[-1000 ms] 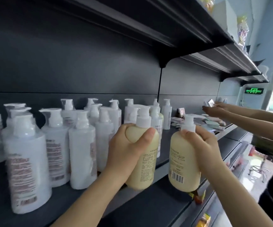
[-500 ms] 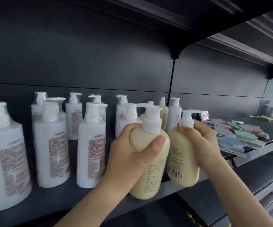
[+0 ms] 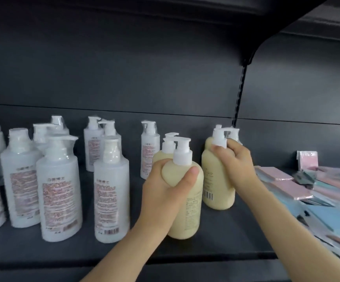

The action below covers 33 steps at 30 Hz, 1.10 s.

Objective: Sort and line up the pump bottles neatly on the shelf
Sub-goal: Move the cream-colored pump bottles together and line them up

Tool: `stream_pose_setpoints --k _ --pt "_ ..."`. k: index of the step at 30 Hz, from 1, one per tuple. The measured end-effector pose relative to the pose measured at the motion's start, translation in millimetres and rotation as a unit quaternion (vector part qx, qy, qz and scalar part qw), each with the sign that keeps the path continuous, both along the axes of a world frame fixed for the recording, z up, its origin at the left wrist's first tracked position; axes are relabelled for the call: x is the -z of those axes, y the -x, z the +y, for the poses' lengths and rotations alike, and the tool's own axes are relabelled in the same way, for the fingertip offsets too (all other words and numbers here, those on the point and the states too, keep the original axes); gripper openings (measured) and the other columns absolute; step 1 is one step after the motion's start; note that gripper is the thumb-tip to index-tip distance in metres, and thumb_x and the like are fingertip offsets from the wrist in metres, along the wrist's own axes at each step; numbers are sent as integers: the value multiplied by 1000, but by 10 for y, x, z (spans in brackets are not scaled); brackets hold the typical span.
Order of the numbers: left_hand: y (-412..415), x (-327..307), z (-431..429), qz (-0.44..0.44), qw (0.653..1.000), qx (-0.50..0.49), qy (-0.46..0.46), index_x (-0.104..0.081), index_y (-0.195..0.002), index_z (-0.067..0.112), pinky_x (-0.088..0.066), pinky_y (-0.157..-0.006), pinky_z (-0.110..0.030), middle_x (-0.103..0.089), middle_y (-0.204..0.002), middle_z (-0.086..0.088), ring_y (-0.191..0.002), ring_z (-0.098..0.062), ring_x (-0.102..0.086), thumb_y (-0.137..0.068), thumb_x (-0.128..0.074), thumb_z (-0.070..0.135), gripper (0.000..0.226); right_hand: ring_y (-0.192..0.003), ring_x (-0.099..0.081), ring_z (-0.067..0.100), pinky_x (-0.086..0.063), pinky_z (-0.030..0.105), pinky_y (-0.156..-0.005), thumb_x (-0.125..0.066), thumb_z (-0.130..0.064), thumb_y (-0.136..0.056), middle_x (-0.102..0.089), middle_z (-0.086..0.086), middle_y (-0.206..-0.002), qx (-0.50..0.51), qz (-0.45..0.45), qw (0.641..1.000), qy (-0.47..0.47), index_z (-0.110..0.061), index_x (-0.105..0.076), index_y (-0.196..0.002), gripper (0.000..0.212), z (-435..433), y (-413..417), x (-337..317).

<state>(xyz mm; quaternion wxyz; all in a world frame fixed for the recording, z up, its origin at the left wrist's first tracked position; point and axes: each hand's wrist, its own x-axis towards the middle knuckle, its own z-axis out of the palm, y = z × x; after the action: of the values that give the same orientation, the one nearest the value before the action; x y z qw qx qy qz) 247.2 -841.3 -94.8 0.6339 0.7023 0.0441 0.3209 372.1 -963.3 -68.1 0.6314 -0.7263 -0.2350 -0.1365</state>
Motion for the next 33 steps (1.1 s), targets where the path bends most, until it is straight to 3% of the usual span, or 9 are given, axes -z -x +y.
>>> stream_pose_setpoints --k 3,8,12,15,19,24,29,31,33 --pt "-201 28 -69 1 1000 -12 -14 -54 -91 36 -42 -60 0 -63 -90 18 -82 15 -57 -59 -69 55 40 -62 -48 10 -38 24 -61 -64 -35 -82 -51 -7 -65 -31 9 999 18 -13 -54 -70 27 129 -274 -37" --pt "-456 79 -141 19 998 -33 -40 -53 -103 39 -43 -70 -12 -62 -93 21 -89 9 -58 -44 -53 71 67 -58 -42 10 -35 23 -58 -63 -31 -84 -45 -2 -65 -57 37 998 18 -5 -53 -76 29 350 -647 -21" --pt "-629 96 -166 28 998 -37 -48 -50 -93 42 -41 -67 -9 -62 -89 23 -89 18 -53 -44 -53 69 57 -65 -46 11 -39 24 -62 -62 -27 -85 -51 2 -75 -73 46 995 50 -1 -57 -91 27 484 -885 45" --pt "-741 106 -154 38 997 -44 -54 -49 -91 44 -41 -67 -7 -62 -89 23 -89 19 -52 -44 -53 69 54 -64 -47 8 -40 17 -60 -60 -24 -87 -51 1 -80 -80 44 994 63 2 -57 -107 33 549 -1015 78" --pt "-839 104 -97 44 996 -48 -54 -49 -91 42 -42 -66 -7 -62 -89 21 -86 20 -53 -52 -63 63 46 -69 -50 14 -41 27 -65 -63 -34 -84 -53 2 -76 -94 81 992 37 -6 -59 -98 32 597 -1131 95" --pt "-851 96 -23 82 992 -70 -71 -51 -104 36 -45 -78 -20 -60 -94 20 -92 5 -56 -72 -66 55 40 -77 -63 18 -51 37 -75 -70 -42 -75 -65 -1 -79 -134 138 981 16 -21 -63 -89 26 596 -1260 144" --pt "-749 30 -5 156 970 -92 -164 -51 -111 24 -49 -82 -28 -61 -100 11 -95 -8 -57 -76 -52 66 55 -93 -68 18 -54 45 -89 -72 -54 -60 -70 -2 -99 -153 167 974 33 -26 -61 -104 53 579 -1259 130" --pt "-719 -5 1 197 954 -102 -201 -52 -109 21 -50 -78 -29 -61 -99 6 -91 -11 -58 -74 -46 71 61 -94 -68 17 -54 43 -88 -72 -54 -61 -69 -2 -102 -149 167 974 42 -25 -59 -107 56 568 -1238 115" --pt "-706 -39 7 223 940 -112 -230 -52 -109 20 -50 -75 -29 -61 -97 5 -89 -12 -58 -73 -41 74 66 -89 -66 12 -54 34 -77 -70 -48 -73 -67 -3 -101 -142 155 975 66 -23 -57 -106 44 550 -1213 77"
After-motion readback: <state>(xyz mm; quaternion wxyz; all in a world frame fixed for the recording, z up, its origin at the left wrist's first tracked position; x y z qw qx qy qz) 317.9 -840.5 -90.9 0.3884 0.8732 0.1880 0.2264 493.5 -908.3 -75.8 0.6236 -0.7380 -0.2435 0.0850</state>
